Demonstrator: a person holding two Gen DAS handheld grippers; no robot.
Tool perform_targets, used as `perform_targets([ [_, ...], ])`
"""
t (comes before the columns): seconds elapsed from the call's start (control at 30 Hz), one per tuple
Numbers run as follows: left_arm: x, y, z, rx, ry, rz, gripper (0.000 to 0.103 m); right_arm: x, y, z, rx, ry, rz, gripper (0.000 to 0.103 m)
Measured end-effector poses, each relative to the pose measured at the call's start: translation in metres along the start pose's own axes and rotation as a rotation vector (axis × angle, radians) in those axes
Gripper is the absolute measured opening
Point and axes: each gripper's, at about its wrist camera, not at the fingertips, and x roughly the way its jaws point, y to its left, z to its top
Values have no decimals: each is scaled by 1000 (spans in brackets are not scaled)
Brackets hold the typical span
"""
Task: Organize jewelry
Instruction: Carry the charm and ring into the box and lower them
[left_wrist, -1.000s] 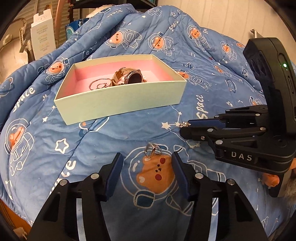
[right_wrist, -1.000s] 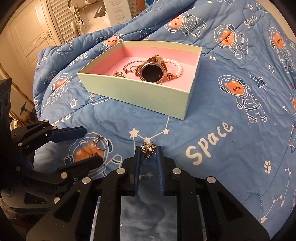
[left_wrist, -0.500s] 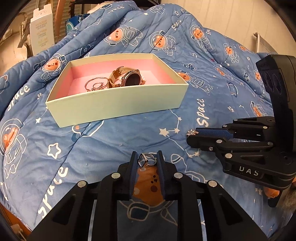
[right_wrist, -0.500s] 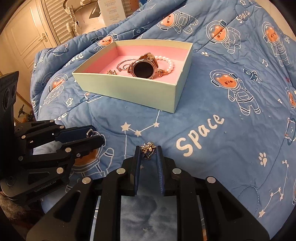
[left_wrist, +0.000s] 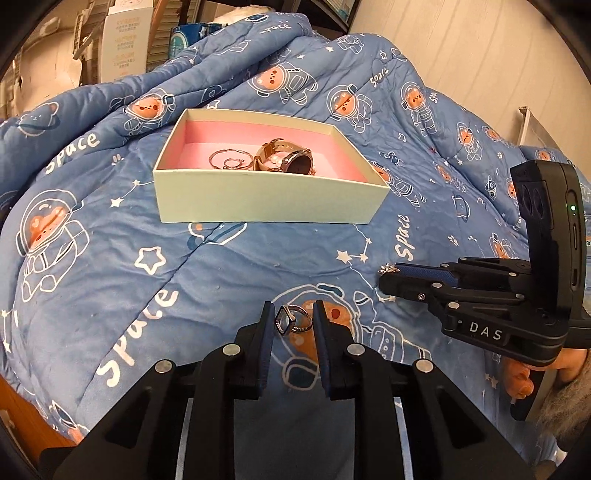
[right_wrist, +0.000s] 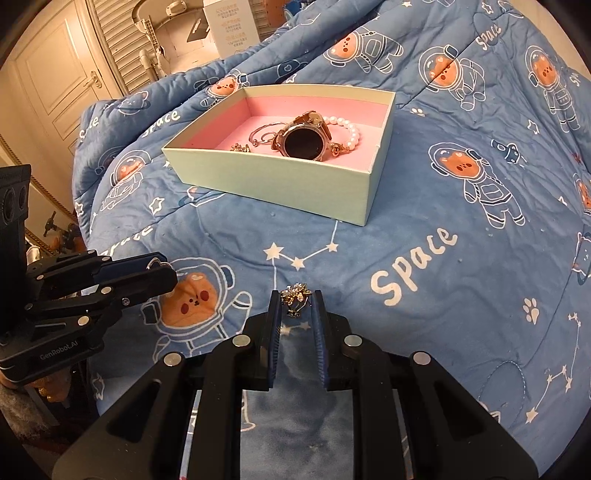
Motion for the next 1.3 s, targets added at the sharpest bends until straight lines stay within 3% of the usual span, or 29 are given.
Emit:
perform_targets([
  [0.27, -7, 9, 0, -31, 0, -6, 21, -4, 13, 10, 10, -9, 82, 17],
  [0.53, -10, 14, 26, -27, -25, -23, 21, -10, 19, 38, 9, -40, 139, 17],
  [0.87, -3, 20, 70, 13, -51, 11, 20, -12, 13, 80, -5, -101, 73, 17],
  [1.3, 30, 49, 136, -31, -43, 64, 20, 19, -14, 143, 79, -108, -21, 17],
])
